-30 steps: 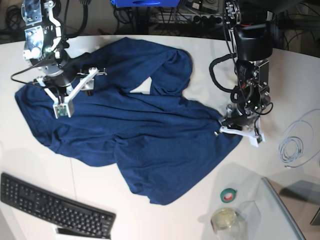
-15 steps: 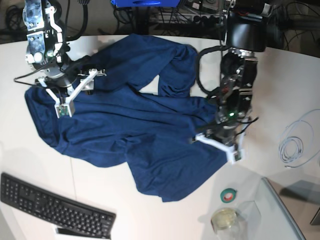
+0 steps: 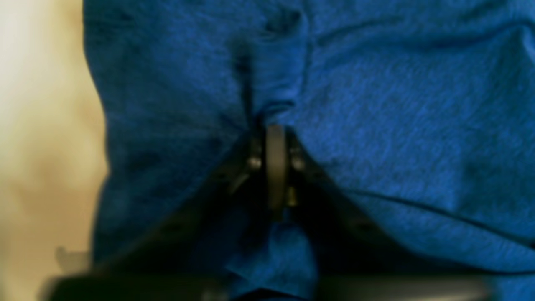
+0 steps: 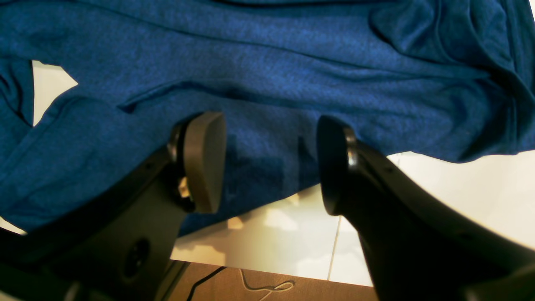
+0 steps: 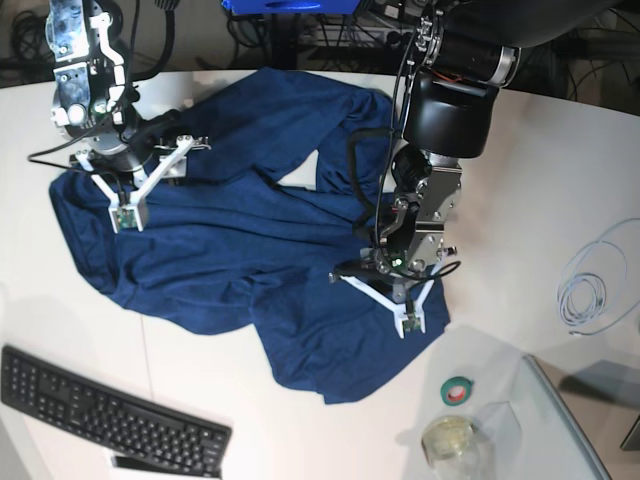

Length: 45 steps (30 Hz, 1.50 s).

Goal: Layout the t-shirt on the table in an organized manner, then fold the t-shirt properly
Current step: 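Pull the grasped fabric outward with the left gripper to spread the shirt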

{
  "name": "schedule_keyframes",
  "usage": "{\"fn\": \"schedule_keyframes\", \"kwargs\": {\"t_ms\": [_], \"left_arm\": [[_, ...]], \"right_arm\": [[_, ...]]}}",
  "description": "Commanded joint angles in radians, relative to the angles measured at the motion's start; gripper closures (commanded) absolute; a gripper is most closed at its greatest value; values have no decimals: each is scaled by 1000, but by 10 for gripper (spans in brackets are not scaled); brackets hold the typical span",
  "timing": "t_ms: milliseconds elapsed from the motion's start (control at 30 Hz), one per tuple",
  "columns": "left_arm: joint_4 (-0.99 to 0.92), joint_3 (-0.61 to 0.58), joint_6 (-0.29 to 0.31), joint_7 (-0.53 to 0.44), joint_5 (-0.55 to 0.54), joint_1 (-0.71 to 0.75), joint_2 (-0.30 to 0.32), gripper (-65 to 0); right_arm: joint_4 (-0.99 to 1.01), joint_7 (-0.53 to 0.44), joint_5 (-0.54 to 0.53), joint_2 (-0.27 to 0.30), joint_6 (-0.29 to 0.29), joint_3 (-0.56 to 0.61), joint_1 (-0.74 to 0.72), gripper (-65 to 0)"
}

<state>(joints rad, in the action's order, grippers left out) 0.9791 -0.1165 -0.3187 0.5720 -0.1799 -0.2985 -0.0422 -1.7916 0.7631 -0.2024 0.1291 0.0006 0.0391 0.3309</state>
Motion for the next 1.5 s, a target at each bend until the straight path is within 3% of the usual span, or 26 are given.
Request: {"fn": "schedule_keyframes", "kwargs": {"t_ms": [0, 133, 200, 267, 333, 500, 567, 733, 967, 1133, 1233, 1300, 1367, 1400, 1467], "left_arm": [[47, 10, -4, -23, 10, -15, -3, -184], [185, 15, -4, -25, 6, 38, 25, -400], [226, 24, -4, -28, 3, 49, 49, -466], [208, 77, -4, -30, 3, 35, 54, -477], [136, 122, -4, -30, 12, -15, 57, -438], [-128, 140, -3, -102, 13, -141, 58, -188], [-205, 139, -3, -143, 13, -169, 58, -140], [-283, 139, -3, -197, 13, -183, 58, -148], [-282, 151, -3, -198, 6, -173, 58, -161], [-280, 153, -3, -198, 3, -173, 58, -314], [-283, 153, -3, -198, 3, -173, 58, -344], [-285, 153, -3, -201, 3, -173, 58, -311], [-285, 153, -3, -203, 3, -173, 58, -235], [-282, 153, -3, -203, 3, -173, 58, -179], [-280, 154, -3, -200, 3, -176, 55, -5]], "right_arm": [[-15, -17, 1, 5, 0, -3, -6, -327], [-9, -15, 1, 5, 0, -2, -17, -327], [-9, -15, 1, 5, 0, -2, -17, -327], [-9, -15, 1, 5, 0, -2, -17, -327], [-9, -15, 1, 5, 0, 0, -19, -327], [-9, -17, 1, 5, 0, 3, -19, -327], [-9, -17, 1, 5, 0, 5, -19, -327], [-9, -15, 1, 4, 0, 0, -19, -327], [-9, -15, 1, 4, 0, -3, -14, -327], [-9, -15, 1, 4, 0, -3, -16, -327], [-9, -15, 1, 4, 0, -3, -17, -327], [-9, -15, 1, 4, 0, -3, -17, -327], [-9, -15, 1, 4, 0, -3, -17, -327], [-9, -15, 1, 4, 0, -3, -17, -327], [-9, -15, 1, 5, 0, -3, -17, -327]]}}
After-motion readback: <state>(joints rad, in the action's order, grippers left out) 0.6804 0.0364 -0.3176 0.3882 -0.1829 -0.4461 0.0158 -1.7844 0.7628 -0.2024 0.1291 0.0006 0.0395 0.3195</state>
